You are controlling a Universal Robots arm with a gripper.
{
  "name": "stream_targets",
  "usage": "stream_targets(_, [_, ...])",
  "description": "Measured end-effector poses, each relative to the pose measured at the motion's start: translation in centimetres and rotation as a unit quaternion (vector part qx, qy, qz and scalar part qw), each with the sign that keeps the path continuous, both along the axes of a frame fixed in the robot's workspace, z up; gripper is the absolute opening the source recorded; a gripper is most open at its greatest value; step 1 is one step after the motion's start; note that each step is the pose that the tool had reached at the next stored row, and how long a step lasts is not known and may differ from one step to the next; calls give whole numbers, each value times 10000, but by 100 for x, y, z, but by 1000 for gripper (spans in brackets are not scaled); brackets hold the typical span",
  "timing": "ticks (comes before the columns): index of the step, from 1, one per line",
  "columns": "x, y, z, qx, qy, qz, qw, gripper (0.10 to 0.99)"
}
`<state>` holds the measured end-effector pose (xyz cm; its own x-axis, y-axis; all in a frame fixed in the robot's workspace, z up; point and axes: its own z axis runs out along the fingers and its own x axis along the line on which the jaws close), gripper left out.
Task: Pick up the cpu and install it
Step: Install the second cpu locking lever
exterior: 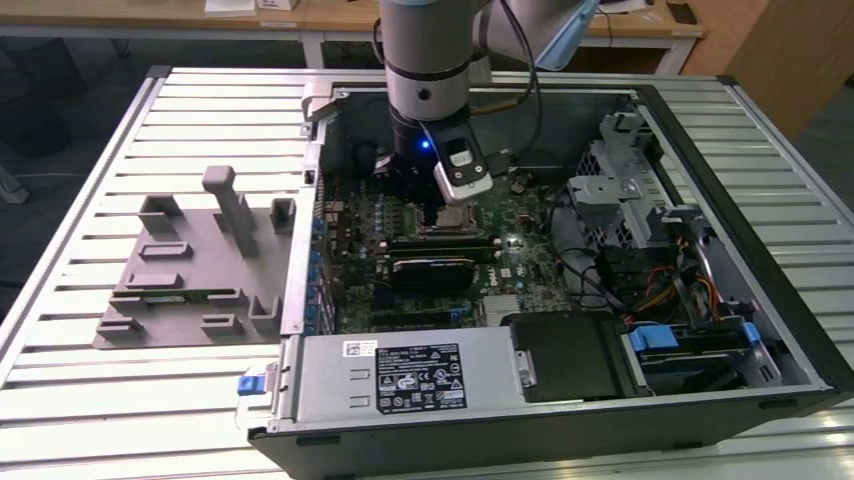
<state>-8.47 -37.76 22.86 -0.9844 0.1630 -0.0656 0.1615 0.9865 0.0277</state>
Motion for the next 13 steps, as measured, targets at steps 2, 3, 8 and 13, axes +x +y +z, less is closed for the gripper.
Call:
stream_targets(2, [-10, -23, -9, 1, 0, 16, 10000, 106])
stream_targets(3, [-10, -38, -11, 1, 0, 23, 10000, 106])
stream_targets(8, [-12, -91, -26, 15, 0, 45, 10000, 106])
stream_targets(13, [-17, -95, -62, 47, 0, 100, 9999, 106])
